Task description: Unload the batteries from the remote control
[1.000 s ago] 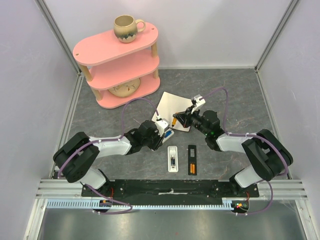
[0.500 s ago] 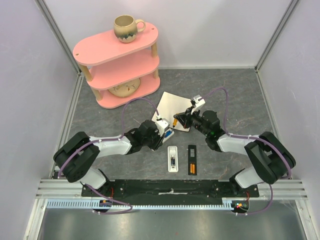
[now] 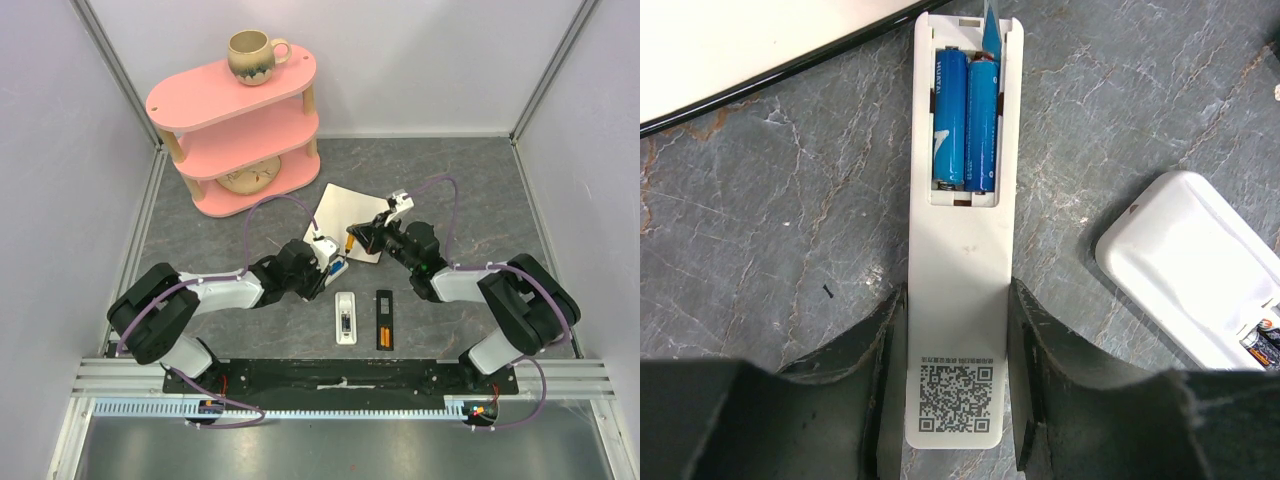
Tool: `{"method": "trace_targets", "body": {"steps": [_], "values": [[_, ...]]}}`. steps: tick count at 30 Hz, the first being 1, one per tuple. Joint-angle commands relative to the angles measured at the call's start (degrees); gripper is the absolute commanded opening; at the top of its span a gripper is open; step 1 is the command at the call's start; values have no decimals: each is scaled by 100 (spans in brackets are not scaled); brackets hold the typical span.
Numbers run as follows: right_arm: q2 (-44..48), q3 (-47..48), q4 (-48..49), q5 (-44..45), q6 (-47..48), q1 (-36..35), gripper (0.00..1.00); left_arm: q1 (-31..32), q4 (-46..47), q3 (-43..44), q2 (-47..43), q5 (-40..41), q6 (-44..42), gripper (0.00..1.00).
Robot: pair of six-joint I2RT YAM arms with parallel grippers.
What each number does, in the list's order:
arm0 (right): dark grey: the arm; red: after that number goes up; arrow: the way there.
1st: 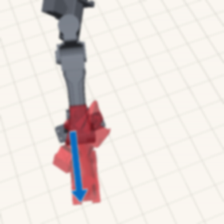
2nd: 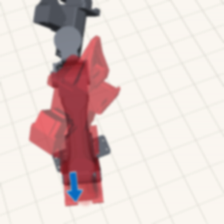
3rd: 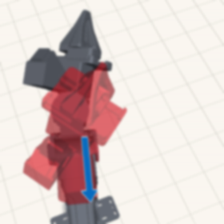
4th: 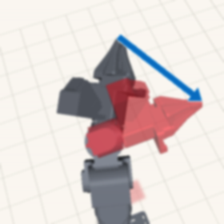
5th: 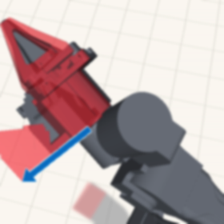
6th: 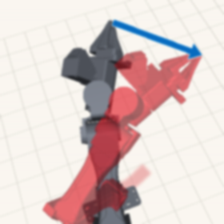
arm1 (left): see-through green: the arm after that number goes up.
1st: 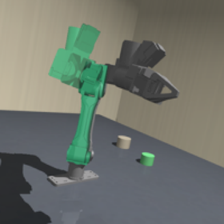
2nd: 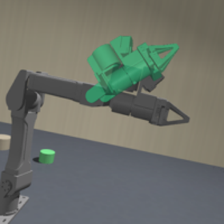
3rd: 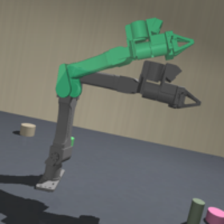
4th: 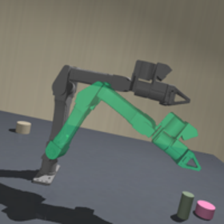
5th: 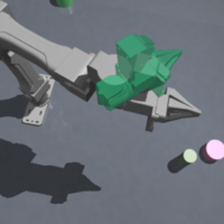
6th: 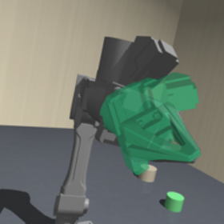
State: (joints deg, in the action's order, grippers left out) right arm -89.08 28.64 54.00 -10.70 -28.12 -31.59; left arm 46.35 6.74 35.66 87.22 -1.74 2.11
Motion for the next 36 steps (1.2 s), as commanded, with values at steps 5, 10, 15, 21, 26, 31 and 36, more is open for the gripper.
{"method": "trace_targets", "body": {"steps": [5,10,15,21,26,31,36], "values": [[-329,-332,1093,-521,-1257,171,0,-12,196,117,295,-116,-97,2],[-663,-570,2043,-661,-1933,320,0,-20,187,125,296,-116,-88,2],[-1067,-737,3107,-846,-2478,426,0,-20,187,108,304,-134,-88,2],[-1173,-808,3705,-1031,-2804,470,0,-21,187,108,304,-134,-88,2],[-1182,-808,3986,-1162,-2989,479,0,-21,187,117,313,-134,-79,2],[-1191,-834,4250,-1312,-3217,470,0,-29,187,117,322,-125,-79,2],[-1103,-904,4382,-1365,-3340,479,0,-29,187,134,348,-125,-79,2]]}}
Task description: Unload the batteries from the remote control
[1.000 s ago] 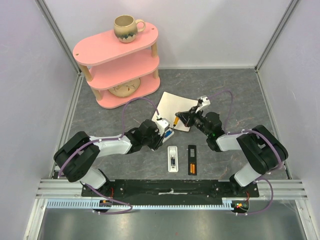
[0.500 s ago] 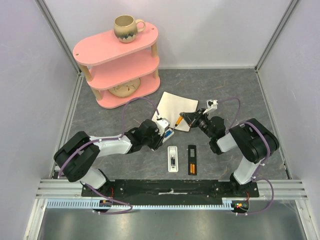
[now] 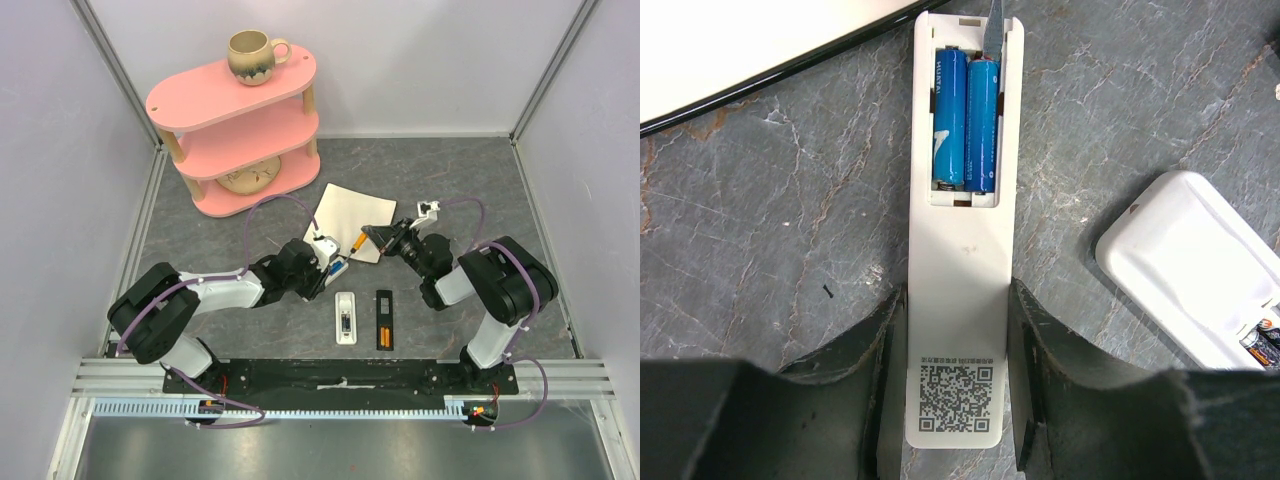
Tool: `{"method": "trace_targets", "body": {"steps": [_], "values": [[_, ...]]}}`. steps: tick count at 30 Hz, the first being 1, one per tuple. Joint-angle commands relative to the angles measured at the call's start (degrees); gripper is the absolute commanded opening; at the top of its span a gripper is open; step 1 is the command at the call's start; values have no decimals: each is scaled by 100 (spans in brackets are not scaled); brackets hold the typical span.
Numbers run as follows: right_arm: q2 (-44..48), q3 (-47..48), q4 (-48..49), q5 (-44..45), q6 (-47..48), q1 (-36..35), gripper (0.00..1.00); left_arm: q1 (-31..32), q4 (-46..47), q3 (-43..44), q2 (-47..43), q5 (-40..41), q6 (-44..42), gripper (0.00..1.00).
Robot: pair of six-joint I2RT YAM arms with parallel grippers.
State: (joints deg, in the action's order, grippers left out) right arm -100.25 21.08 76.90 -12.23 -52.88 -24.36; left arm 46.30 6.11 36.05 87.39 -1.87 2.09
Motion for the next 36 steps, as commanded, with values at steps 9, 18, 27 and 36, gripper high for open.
{"method": "trace_targets", "body": {"steps": [9,18,27,36], "values": [[286,-192,2101,-1238,-908,-245,0,-25,242,104,348,-130,-77,2],[418,-201,2066,-1256,-926,-245,0,-34,233,104,348,-121,-68,2],[1023,-131,820,-878,-147,-201,0,-34,233,104,348,-138,-59,2],[2071,624,-2020,387,1473,-201,0,-34,233,104,366,-182,-68,2]]}}
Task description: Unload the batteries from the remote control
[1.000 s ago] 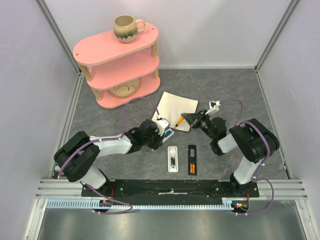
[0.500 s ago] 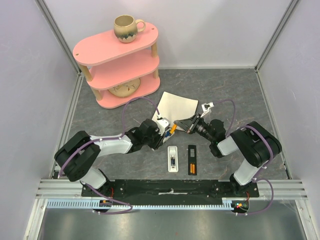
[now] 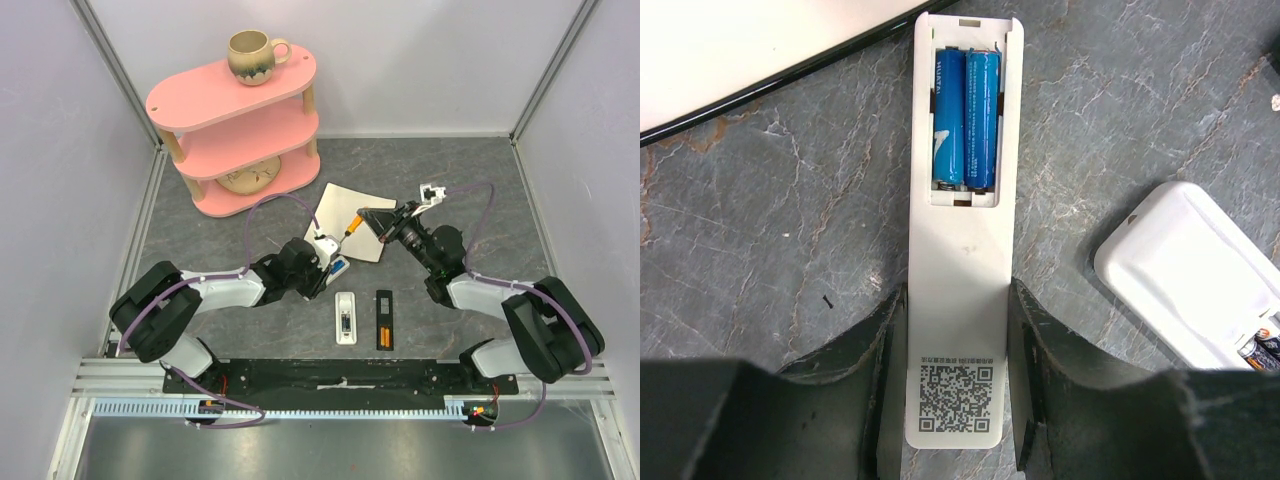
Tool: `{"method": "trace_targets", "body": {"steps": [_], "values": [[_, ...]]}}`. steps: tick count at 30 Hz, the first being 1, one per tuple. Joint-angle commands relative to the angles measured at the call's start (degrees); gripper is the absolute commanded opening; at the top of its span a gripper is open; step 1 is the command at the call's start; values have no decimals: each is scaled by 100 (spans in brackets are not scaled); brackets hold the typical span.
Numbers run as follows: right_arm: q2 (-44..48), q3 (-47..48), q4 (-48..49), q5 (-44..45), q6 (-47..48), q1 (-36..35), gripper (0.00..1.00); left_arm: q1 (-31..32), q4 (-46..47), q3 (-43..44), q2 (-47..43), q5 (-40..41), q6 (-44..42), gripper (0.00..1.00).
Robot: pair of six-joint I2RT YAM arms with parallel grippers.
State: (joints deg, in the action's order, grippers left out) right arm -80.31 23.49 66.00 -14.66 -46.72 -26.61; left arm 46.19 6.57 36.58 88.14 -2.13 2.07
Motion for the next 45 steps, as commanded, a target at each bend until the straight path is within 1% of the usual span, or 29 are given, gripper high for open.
{"method": "trace_targets", "body": {"steps": [1,8,13,25,31,39,45], "values": [[8,507,-1018,657,962,16,0,-23,196,60,300,-165,-66,2],[-458,763,-1203,604,1226,16,0,-23,178,51,292,-165,-66,2],[-827,763,-984,341,1209,16,0,-23,169,60,309,-174,-66,2],[-1109,745,-896,270,1218,16,0,-23,152,86,309,-182,-75,2],[-1074,570,-878,209,1174,16,0,-23,152,78,327,-174,-75,2],[-1004,508,-641,-107,744,-28,0,-23,152,86,318,-165,-66,2],[-627,403,-640,-283,515,-90,0,-23,152,95,327,-147,-66,2]]}}
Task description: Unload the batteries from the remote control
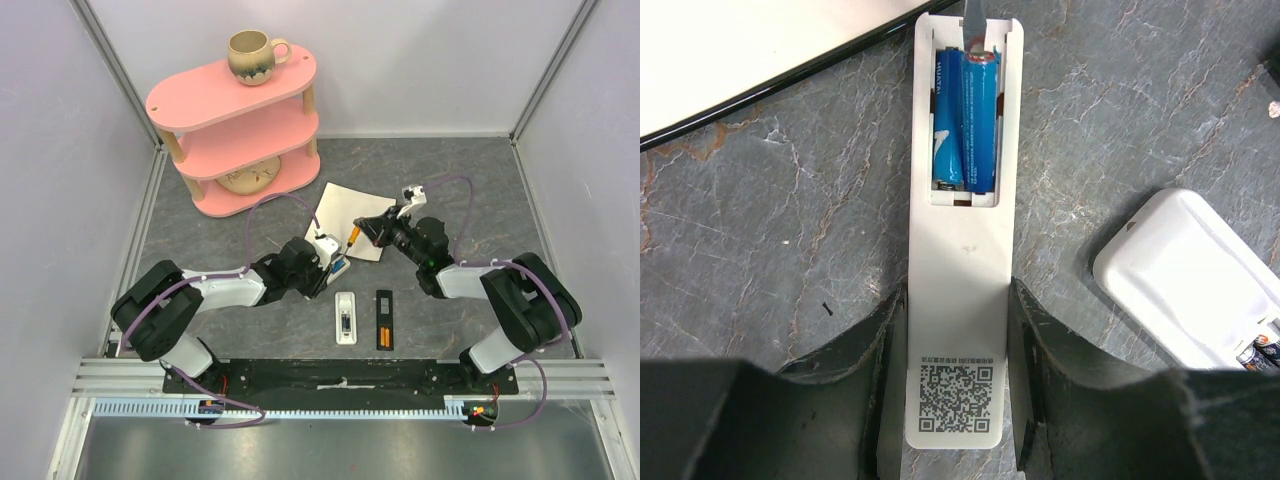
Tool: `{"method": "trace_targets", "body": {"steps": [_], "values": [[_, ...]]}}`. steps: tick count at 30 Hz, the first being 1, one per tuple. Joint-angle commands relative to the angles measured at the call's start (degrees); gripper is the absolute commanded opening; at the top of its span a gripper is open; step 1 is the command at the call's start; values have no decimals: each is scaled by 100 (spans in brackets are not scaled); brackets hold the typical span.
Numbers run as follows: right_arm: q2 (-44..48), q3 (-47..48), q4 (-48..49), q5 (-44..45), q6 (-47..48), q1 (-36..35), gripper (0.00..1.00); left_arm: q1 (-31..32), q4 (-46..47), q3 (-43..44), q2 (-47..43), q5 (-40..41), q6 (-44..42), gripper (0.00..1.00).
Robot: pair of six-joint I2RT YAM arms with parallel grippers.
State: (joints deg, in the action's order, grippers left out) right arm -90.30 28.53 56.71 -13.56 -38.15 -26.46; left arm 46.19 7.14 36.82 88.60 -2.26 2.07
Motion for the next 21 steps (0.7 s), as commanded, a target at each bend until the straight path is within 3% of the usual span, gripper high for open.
{"method": "trace_targets", "body": {"steps": [1,9,15,21], "values": [[434,-120,227,-401,-394,-123,0,-23,95,62,281,-125,-66,2],[1329,-419,-484,-261,-150,-710,0,-32,95,80,307,-117,-66,2],[1805,-473,-1406,775,413,-887,0,-40,86,80,307,-125,-66,2],[1272,160,-1567,1242,599,-686,0,-32,86,80,290,-134,-66,2]]}}
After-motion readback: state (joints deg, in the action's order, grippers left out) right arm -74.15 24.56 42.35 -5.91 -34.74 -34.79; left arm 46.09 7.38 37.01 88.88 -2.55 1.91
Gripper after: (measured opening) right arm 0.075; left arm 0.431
